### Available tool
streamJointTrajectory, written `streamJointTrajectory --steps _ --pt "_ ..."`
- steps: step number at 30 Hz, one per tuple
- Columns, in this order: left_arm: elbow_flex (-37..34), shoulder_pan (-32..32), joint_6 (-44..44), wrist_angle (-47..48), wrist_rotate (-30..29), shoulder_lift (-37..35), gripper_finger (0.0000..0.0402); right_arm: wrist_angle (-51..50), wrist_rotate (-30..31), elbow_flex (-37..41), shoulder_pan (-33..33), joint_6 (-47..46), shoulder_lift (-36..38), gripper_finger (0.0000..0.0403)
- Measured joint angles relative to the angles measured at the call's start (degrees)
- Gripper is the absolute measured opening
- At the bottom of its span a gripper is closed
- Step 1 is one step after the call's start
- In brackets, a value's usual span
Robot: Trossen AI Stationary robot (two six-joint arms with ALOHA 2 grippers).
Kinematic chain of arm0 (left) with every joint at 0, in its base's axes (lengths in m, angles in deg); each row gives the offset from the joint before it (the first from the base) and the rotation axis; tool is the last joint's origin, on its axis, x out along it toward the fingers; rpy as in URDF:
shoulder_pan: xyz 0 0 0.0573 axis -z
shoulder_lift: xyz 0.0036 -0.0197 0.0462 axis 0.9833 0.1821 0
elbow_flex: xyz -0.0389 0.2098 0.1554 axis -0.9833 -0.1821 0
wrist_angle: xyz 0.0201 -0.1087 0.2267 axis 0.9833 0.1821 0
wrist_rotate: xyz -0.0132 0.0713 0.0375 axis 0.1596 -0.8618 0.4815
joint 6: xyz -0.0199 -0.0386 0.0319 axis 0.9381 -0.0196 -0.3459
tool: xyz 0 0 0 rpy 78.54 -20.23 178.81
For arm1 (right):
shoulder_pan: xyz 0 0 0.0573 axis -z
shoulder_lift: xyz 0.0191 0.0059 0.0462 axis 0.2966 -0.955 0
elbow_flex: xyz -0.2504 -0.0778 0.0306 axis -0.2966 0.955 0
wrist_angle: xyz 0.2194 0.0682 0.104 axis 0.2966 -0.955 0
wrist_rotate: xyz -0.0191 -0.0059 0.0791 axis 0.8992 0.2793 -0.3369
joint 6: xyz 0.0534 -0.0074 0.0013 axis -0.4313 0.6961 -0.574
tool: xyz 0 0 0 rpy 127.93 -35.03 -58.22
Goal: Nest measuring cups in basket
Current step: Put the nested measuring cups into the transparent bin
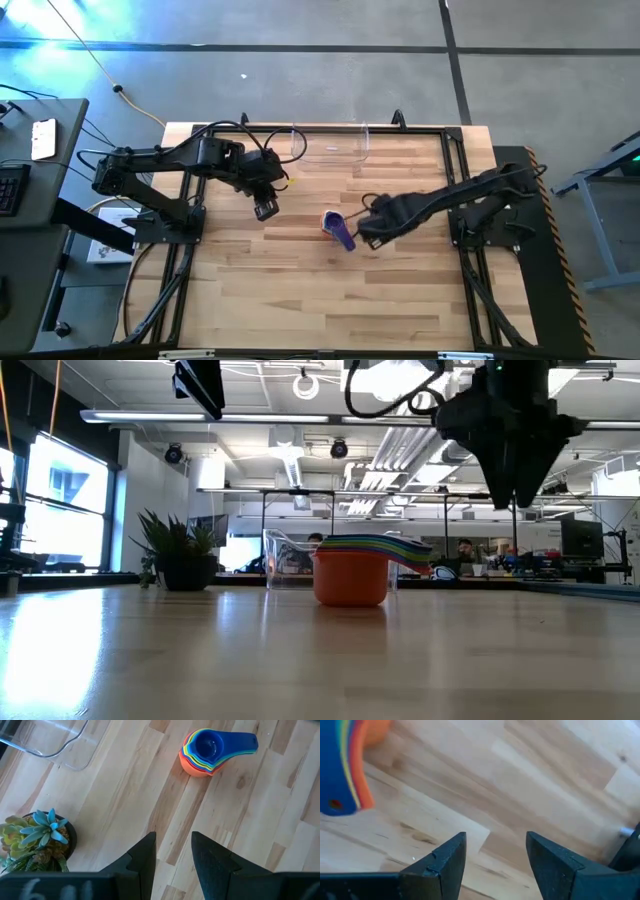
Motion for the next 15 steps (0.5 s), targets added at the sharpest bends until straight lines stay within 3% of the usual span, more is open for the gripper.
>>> streamJointTrajectory --steps 6,15 --pt "0.02 -0.01 0.72 0.00 0.00 0.00 0.0113 4.84 0.15 0.00 2.95 5.91 4.44 0.0197" --pt "0.01 -0.09 5.00 0.02 0.00 -0.02 0.0113 20.57 -1.95 0.00 5.66 16.63 5.85 0.0197"
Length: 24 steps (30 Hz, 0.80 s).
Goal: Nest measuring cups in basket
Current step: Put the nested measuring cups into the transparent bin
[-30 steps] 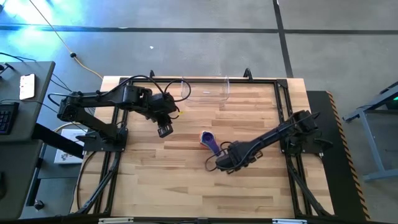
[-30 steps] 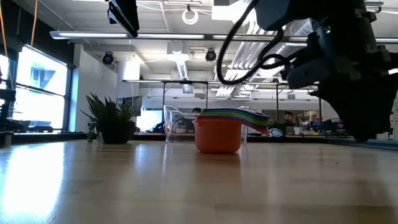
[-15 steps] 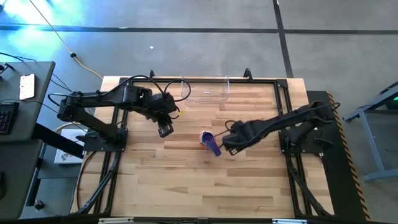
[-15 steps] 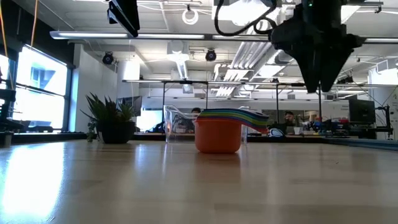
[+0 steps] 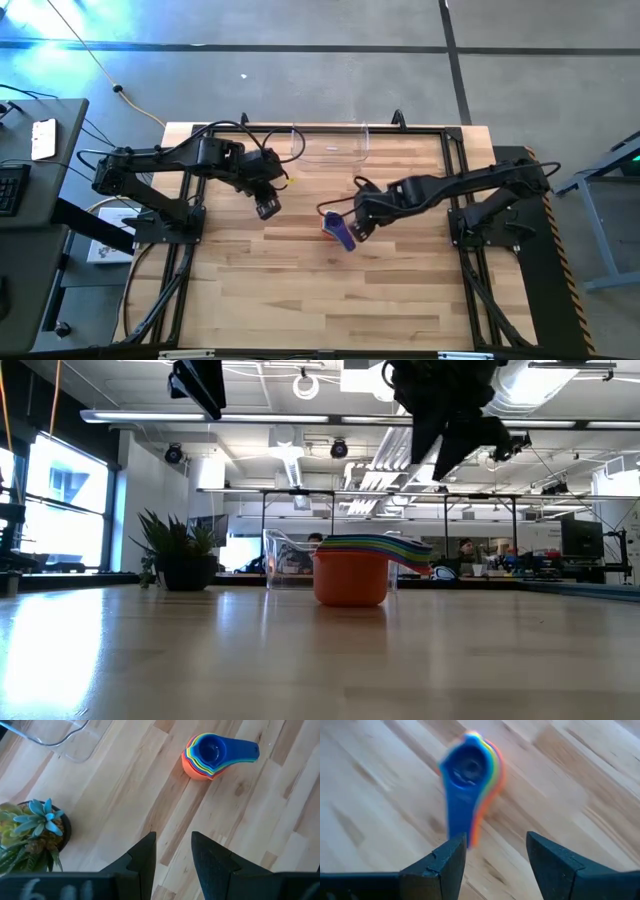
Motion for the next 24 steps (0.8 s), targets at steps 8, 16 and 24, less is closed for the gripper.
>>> streamJointTrajectory --steps 8,16,24 --pt "-0.01 0.02 4.51 -0.01 -2.34 0.00 0.0113 5.11 -1.36 -0.04 0.39 2.51 -1.03 0.0222" --pt "-0.01 0.02 6.98 0.00 -2.71 0.00 0.0113 11.83 -7.47 -0.02 0.39 2.31 -2.18 0.0234" --pt "0.01 0.02 6.96 -0.02 -2.73 0.00 0.0113 12.71 -7.89 -4.79 1.58 5.35 -2.33 0.0234"
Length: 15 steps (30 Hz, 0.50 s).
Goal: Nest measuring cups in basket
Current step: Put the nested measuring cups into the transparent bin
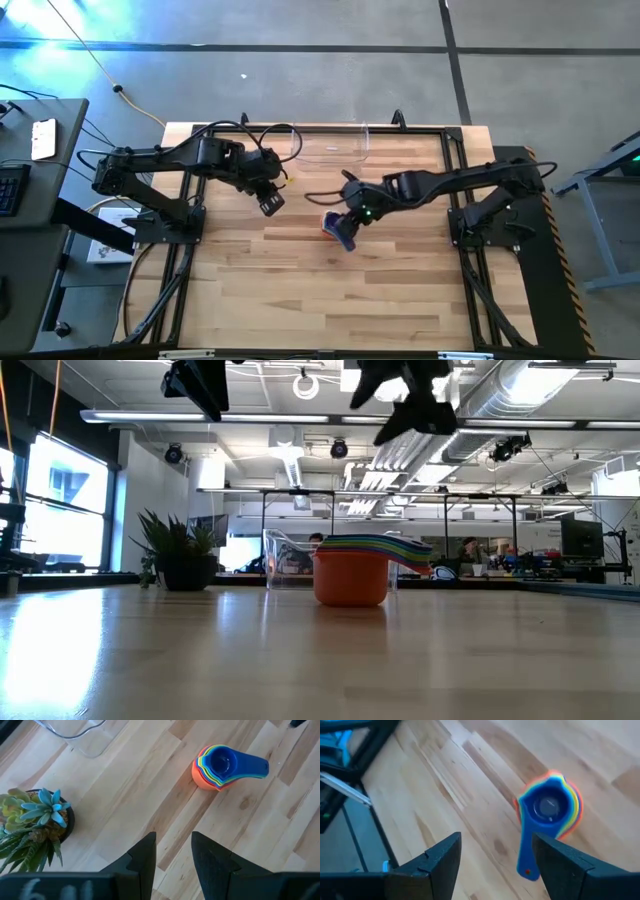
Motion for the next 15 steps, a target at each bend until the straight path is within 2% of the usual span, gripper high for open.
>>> streamJointTrajectory --steps 2,8,15 --pt "-0.01 0.00 -0.05 0.02 0.01 0.00 0.0113 -1.52 0.27 -2.88 0.32 1.56 0.00 0.0234" --pt "0.00 0.00 -1.55 0.01 0.00 0.00 0.0113 -10.29 6.25 -9.90 0.32 3.69 -1.56 0.0234" --pt "0.00 0.00 -1.97 0.00 -0.04 0.00 0.0113 -15.69 5.31 -11.82 -0.22 0.23 -8.13 0.0234"
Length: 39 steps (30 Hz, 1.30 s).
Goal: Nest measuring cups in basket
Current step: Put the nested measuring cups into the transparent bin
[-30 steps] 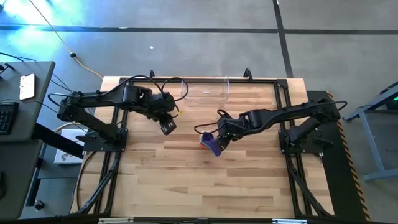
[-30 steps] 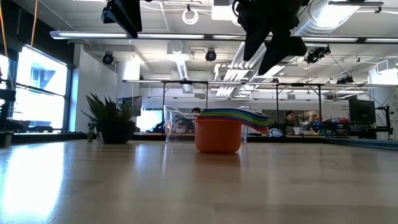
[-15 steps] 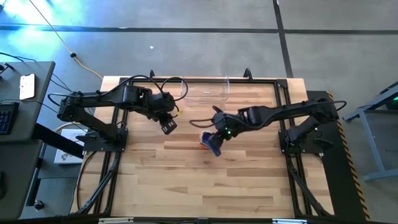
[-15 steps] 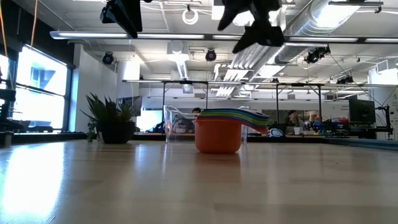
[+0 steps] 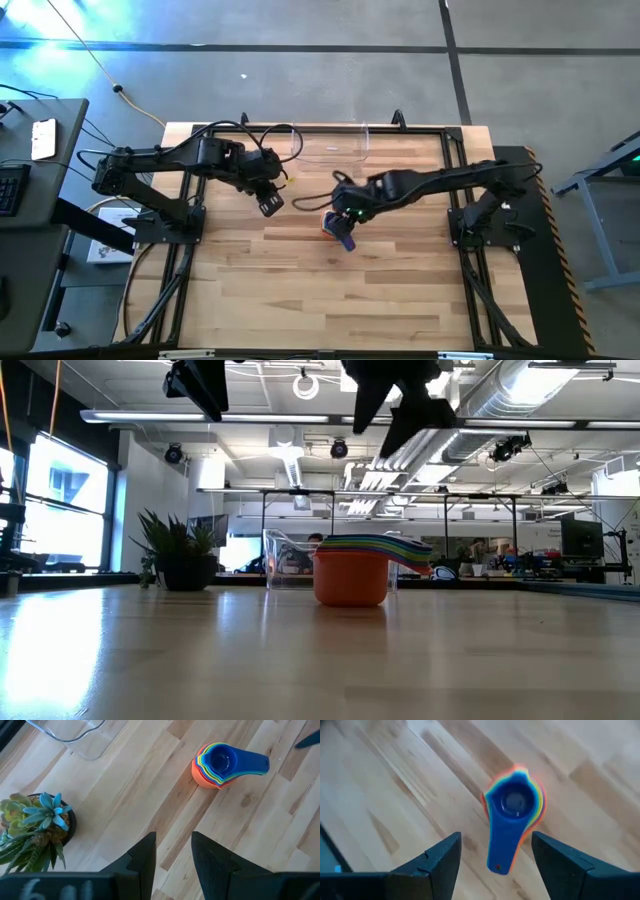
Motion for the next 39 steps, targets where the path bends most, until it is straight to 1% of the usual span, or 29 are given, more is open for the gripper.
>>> streamJointTrajectory --steps 6,18,29,32,39 --pt "0.00 0.00 -0.09 0.01 -0.11 0.00 0.0113 -3.83 0.09 0.00 -1.55 -6.20 -4.67 0.0233" --pt "0.00 0.00 -1.57 0.04 -0.07 0.00 0.0113 -3.68 0.16 0.00 -2.69 -7.43 -10.76 0.0233" --pt "-0.01 0.00 -1.69 0.12 -1.17 0.00 0.0113 -3.01 -0.37 0.02 -3.13 -7.56 -12.83 0.0233" --pt "0.00 0.00 -2.86 0.17 -1.22 0.00 0.0113 -2.53 -0.55 0.02 -3.58 -7.58 -13.14 0.0233" --pt "0.00 0.00 -3.09 0.19 -1.22 0.00 0.0113 -2.91 1.18 0.02 -3.79 -7.98 -13.16 0.0233"
